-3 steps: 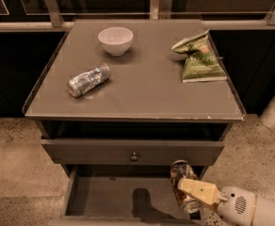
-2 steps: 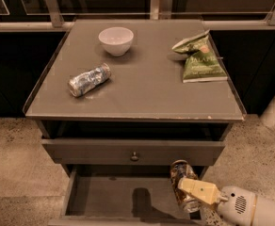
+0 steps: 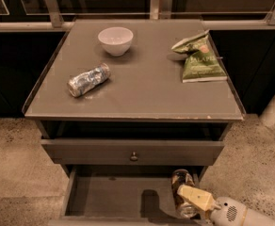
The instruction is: Place orange can into middle drawer
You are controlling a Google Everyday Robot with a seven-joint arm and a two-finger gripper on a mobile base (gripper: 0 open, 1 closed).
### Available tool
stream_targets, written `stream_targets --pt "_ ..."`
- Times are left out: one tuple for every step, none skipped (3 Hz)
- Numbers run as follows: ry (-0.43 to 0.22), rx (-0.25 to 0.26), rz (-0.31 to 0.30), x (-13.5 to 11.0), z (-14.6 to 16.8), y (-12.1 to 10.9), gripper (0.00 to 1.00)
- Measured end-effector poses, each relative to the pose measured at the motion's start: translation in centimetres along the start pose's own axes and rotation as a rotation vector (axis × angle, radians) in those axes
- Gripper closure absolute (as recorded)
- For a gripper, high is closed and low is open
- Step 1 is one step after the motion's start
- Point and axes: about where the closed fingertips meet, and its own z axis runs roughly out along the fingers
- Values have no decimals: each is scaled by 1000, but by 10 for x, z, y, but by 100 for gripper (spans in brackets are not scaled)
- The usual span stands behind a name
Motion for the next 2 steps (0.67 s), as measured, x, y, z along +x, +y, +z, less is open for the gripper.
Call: stream_targets --pt "-40 -17 43 2 18 -49 100" --pt "-25 -31 90 8 43 -90 100"
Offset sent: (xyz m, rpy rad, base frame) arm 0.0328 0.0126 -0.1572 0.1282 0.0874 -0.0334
